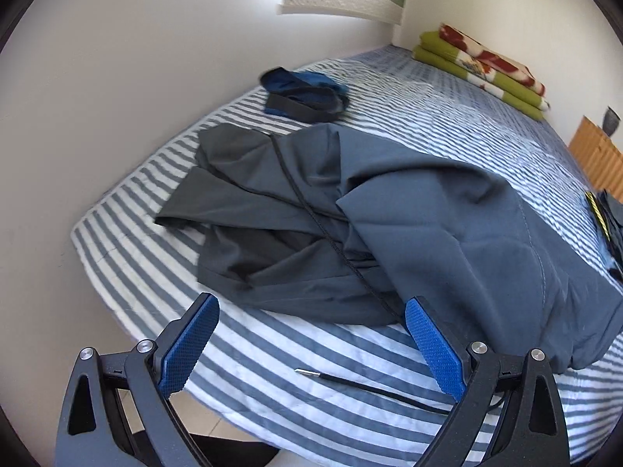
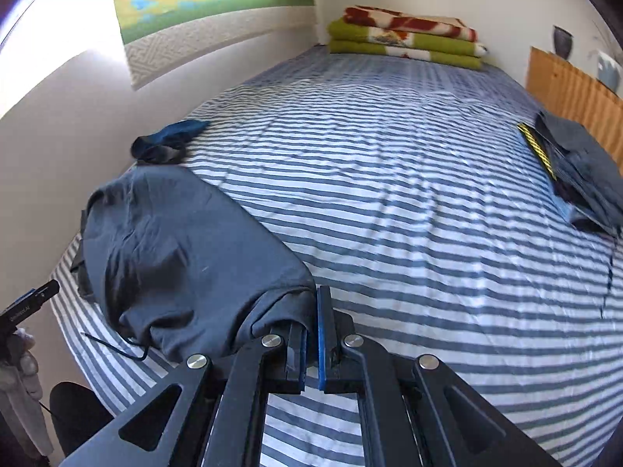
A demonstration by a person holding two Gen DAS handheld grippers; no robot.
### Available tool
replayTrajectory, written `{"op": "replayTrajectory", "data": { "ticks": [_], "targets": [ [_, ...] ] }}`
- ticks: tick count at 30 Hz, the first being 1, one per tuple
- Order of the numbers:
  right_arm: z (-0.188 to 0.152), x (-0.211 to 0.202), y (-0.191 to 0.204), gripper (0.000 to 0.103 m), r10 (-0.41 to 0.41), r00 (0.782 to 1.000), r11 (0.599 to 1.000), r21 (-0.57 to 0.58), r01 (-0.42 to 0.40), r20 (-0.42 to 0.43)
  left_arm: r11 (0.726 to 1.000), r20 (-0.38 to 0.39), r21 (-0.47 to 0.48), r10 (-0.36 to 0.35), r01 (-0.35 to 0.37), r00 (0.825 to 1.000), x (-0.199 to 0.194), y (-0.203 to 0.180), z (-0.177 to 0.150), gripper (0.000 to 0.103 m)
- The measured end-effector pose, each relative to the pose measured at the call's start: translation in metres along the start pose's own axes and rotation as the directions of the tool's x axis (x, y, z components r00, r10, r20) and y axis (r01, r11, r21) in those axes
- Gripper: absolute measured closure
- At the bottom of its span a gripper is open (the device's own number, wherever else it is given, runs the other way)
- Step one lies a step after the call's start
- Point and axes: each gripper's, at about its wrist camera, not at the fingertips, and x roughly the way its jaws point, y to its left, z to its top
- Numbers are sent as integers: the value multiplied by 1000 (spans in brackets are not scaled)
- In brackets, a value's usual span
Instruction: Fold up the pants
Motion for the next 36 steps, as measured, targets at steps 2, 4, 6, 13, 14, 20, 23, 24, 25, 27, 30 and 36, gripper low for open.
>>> {"op": "replayTrajectory", "data": {
  "ticks": [2, 4, 6, 13, 14, 20, 23, 24, 25, 27, 30, 36],
  "targets": [
    [1, -15, -37, 100, -4, 1000, 998, 66, 3, 6, 999, -25, 35, -32, 33, 999, 7, -28, -4, 5],
    [-3, -29, -55, 100, -19, 999, 995, 98, 17, 28, 996, -57, 66, -55, 59, 997, 17, -57, -7, 5],
    [0, -42, -66, 100, -35, 998, 994, 106, 29, 56, 990, -73, 110, -80, 88, 994, 21, -87, -13, 5],
    [34, -111, -111, 101, -142, 962, 985, 131, 113, 235, 967, -95, 177, -168, 182, 981, 17, -156, -21, 5],
    [40, -108, -117, 101, -163, 958, 982, 133, 134, 238, 966, -101, 181, -169, 185, 980, 21, -163, -22, 5],
    [40, -18, -141, 86, -240, 971, 971, 21, 240, -23, 948, -132, 294, -88, 124, 987, 66, -197, -34, 5],
    [11, -7, -155, 78, -215, 975, 973, 79, 219, -57, 930, -171, 357, -31, 92, 985, 89, -210, -42, 5],
    [3, -8, -160, 78, -195, 979, 974, 108, 201, -63, 925, -189, 368, -22, 91, 982, 94, -215, -45, 5],
    [-4, -10, -165, 77, -185, 980, 972, 131, 192, -69, 921, -208, 376, -17, 97, 978, 97, -216, -50, 5],
    [-14, -17, -170, 77, -193, 979, 967, 154, 201, -67, 918, -210, 387, -8, 90, 978, 100, -220, -53, 2],
    [-22, -31, -175, 77, -198, 979, 963, 177, 204, -48, 918, -241, 385, -4, 99, 970, 101, -220, -52, 0],
    [-28, -33, -169, 75, -170, 984, 971, 161, 175, -46, 937, -284, 308, -76, 166, 956, 106, -203, -51, 0]
  ]
}}
